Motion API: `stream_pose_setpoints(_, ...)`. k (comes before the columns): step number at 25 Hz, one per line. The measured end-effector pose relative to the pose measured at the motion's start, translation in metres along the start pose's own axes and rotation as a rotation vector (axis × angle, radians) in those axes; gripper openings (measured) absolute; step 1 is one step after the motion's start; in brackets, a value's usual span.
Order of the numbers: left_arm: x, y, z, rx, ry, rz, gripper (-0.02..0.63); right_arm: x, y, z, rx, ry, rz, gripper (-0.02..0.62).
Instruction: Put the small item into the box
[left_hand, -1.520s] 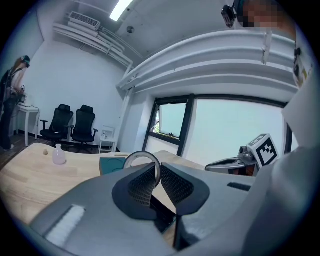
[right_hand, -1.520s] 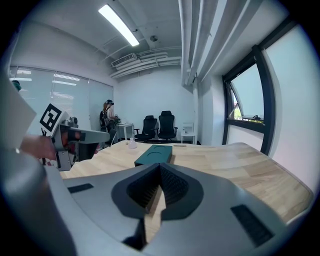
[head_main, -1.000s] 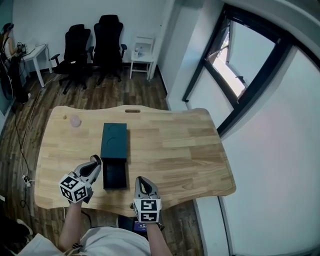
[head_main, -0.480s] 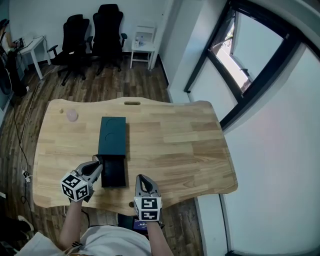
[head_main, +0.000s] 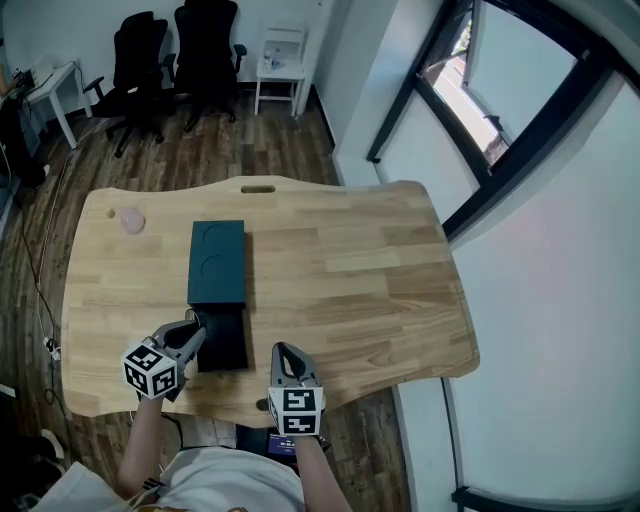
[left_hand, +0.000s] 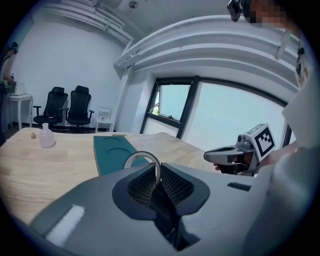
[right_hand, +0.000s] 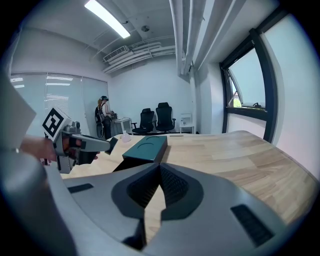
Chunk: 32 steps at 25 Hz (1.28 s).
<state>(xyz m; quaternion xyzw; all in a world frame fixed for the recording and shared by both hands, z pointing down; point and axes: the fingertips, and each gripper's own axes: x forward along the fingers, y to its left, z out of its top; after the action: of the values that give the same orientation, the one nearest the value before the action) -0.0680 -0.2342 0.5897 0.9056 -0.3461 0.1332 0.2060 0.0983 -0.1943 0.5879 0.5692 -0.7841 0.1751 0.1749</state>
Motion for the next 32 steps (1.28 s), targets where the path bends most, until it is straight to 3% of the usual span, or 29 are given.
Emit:
stream_pose_setpoints(17, 0.033, 0.006, -0.041, 0.030, 0.198, -0.086, 0.037, 0.019, -0.006, -0.011, 0.016, 0.064, -0.006, 0.005)
stream_pose_setpoints(32, 0.063, -0.003, -0.089, 0.060, 0.485, -0.186, 0.035, 0.025, -0.018, -0.029, 0.038, 0.112, -0.031, 0.005)
